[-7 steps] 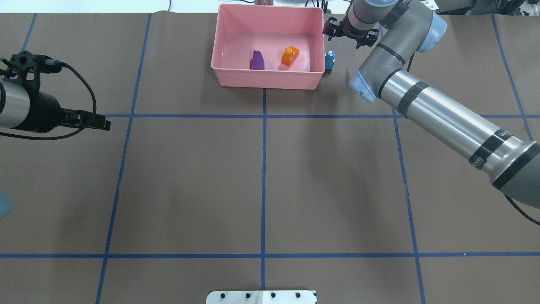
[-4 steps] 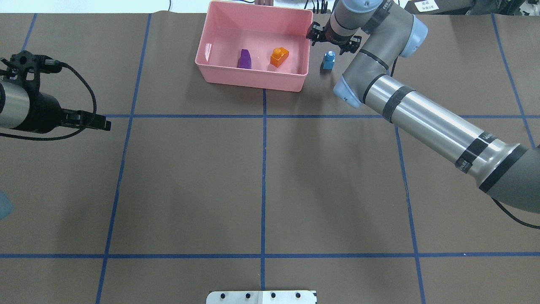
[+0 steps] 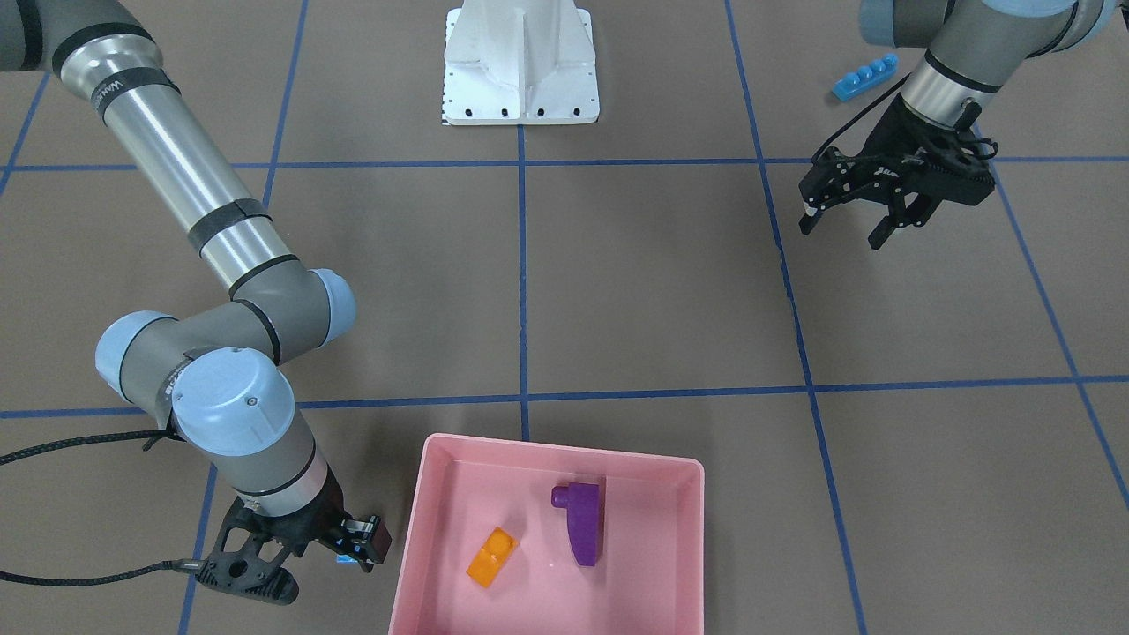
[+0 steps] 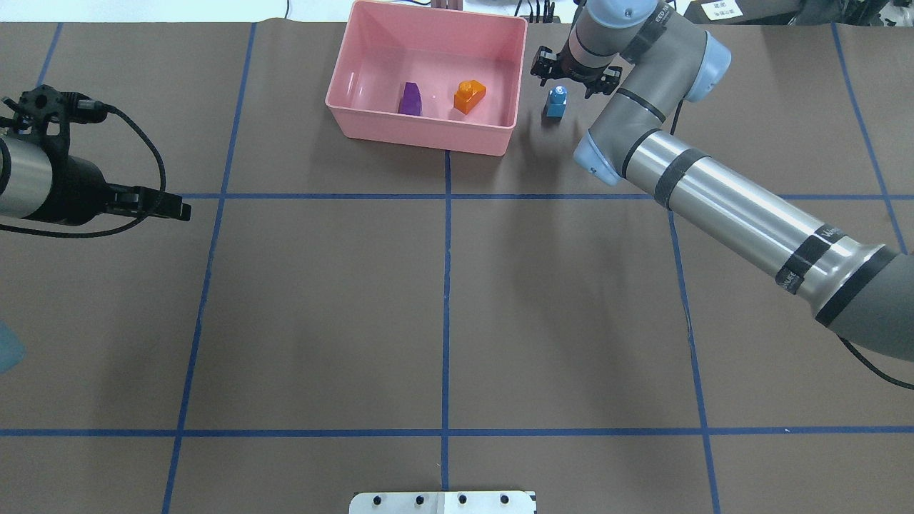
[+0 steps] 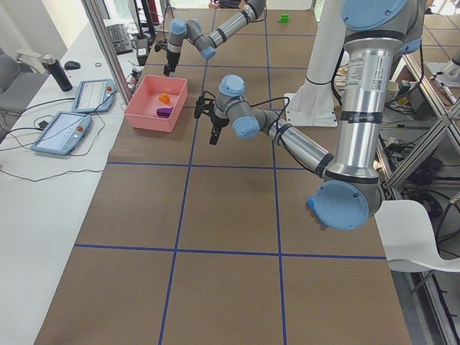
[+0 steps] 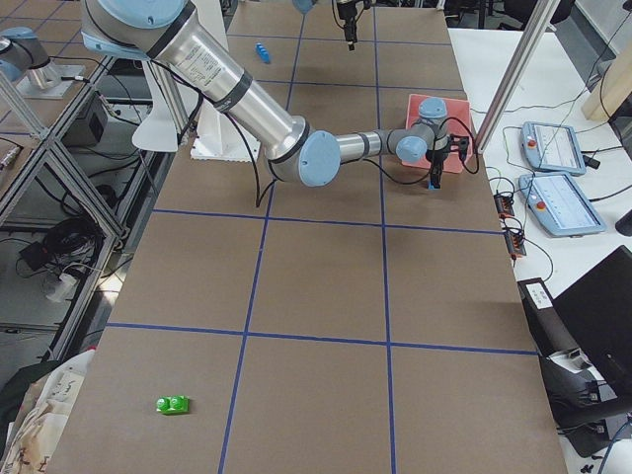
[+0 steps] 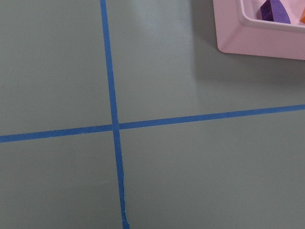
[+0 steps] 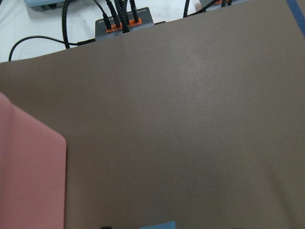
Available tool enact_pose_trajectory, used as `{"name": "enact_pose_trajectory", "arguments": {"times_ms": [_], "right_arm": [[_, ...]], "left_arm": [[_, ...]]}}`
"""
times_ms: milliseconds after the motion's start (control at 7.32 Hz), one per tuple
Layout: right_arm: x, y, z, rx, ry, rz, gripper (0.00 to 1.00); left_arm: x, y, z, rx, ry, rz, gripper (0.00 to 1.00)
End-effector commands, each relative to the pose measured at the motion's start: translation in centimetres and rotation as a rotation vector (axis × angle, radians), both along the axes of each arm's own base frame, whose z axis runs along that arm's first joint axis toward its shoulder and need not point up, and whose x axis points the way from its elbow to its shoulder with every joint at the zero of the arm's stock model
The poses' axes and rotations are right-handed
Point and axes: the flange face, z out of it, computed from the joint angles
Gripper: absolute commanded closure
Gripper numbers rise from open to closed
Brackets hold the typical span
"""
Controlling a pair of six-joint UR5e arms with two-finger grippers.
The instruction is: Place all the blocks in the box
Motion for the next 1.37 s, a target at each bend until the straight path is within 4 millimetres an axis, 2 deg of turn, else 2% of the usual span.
{"name": "enact_pose_trajectory", "arguments": {"times_ms": [0, 410, 546, 683, 820, 956, 1093, 1229], "right_arm": [[-0.4, 0.2, 0.4, -0.007, 0.004, -0.003, 0.15], [-1.8, 1.0, 0.5, 0.006, -0.002, -0.018, 0.17], [-2.4, 1.3, 1.0, 0.022, -0.017, -0.025, 0.21], [-2.3, 1.2, 1.4, 0.021, -0.015, -0.025, 0.42], [-2.2, 1.2, 1.5, 0.020, -0.016, -0.031, 0.99], [-1.2, 0.6, 1.2, 0.025, -0.022, -0.038, 1.00], [1.1, -0.6, 1.1, 0.004, -0.049, -0.049, 1.00], [5.6, -3.0, -0.9, 0.020, -0.084, -0.057, 1.00]], "left_arm": [[-0.2, 0.3, -0.8, 0.010, 0.011, -0.001, 0.01], [-0.4, 0.6, -1.1, 0.016, 0.016, -0.001, 0.01], [-0.5, 0.6, -1.2, 0.017, 0.017, -0.001, 0.01], [-0.5, 0.6, -1.2, 0.017, 0.017, -0.001, 0.01], [-0.5, 0.6, -1.2, 0.017, 0.017, -0.001, 0.01], [-0.4, 0.6, -1.3, 0.018, 0.018, -0.001, 0.01], [-0.4, 0.6, -1.3, 0.018, 0.018, -0.001, 0.01], [-0.4, 0.6, -1.3, 0.019, 0.017, 0.000, 0.01]]}}
